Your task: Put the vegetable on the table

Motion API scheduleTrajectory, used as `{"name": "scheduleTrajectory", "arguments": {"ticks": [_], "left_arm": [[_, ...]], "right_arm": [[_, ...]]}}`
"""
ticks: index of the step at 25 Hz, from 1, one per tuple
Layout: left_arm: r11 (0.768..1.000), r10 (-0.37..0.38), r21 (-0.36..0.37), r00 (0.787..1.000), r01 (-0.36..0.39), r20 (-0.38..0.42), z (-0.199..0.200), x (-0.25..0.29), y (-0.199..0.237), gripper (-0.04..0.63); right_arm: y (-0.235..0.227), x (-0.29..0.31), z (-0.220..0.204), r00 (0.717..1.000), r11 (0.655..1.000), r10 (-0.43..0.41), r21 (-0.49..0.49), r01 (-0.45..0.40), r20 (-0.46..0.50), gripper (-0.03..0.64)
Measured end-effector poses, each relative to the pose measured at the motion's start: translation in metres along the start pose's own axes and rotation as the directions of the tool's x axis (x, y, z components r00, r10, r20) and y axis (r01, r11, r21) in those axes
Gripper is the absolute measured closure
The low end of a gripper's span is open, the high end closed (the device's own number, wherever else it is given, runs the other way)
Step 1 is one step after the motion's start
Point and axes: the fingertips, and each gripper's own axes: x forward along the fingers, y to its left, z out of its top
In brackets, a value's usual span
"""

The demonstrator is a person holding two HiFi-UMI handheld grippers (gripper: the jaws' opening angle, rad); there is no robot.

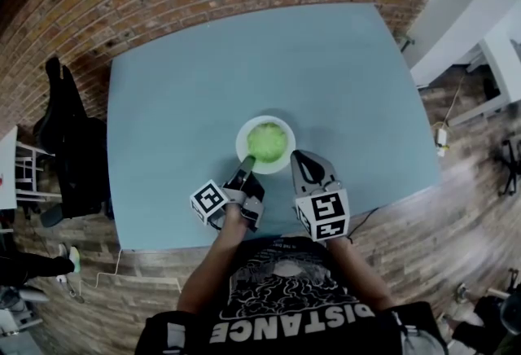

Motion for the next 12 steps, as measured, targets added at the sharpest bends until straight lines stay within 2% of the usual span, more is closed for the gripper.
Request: {"name": "scheduleTrajectory", "arguments": {"ticks": [12], "left_arm": [[0.998, 0.066, 0.016, 0.998, -0.066, -0.022, 0.001, 0.008, 0.024, 0.58]], "right_arm": [[0.007, 0.005, -0.008, 1.0, 1.0, 0.011, -0.019, -0.011, -0.027, 0.607]]}}
